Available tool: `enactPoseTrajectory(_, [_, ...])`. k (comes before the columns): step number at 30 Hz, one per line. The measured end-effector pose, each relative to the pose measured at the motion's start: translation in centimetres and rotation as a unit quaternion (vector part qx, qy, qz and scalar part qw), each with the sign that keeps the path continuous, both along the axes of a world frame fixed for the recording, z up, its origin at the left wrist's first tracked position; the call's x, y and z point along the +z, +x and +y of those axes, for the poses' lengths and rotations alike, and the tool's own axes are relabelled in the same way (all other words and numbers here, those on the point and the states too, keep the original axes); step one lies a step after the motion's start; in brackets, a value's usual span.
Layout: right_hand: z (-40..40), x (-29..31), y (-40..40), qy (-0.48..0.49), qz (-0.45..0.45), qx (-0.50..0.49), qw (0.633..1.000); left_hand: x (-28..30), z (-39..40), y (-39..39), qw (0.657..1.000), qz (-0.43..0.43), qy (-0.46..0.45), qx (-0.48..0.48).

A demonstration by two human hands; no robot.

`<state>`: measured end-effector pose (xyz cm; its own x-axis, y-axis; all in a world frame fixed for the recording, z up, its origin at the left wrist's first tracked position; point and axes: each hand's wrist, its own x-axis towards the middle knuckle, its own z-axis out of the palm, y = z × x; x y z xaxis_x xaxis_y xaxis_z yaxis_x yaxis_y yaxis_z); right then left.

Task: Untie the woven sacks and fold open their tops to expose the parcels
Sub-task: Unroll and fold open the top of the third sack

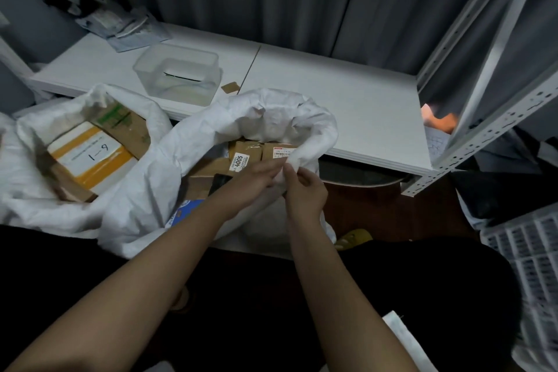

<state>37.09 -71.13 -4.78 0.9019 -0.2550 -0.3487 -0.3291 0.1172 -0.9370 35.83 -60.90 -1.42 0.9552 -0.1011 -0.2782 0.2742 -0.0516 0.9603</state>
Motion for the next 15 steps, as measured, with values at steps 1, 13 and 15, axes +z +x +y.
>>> enactPoseTrajectory(1, [-0.1, -0.1, 0.3, 0.032, 0.028, 0.003, 0.999, -0.2, 0.3, -0.4, 1.0, 0.003, -0.023, 0.008])
enactPoseTrajectory(13, [-5.8, 0.9, 1.9, -0.45, -0.3, 0.23, 0.809, -4.1, 0.9, -1.3, 0.906, -0.141, 0.391, 0.079])
enactPoseTrajectory(15, [-5.2, 2.2, 3.7, -0.518, -0.347, 0.405, 0.669, -3.7, 1.2, -0.9, 0.901, -0.152, 0.402, 0.049])
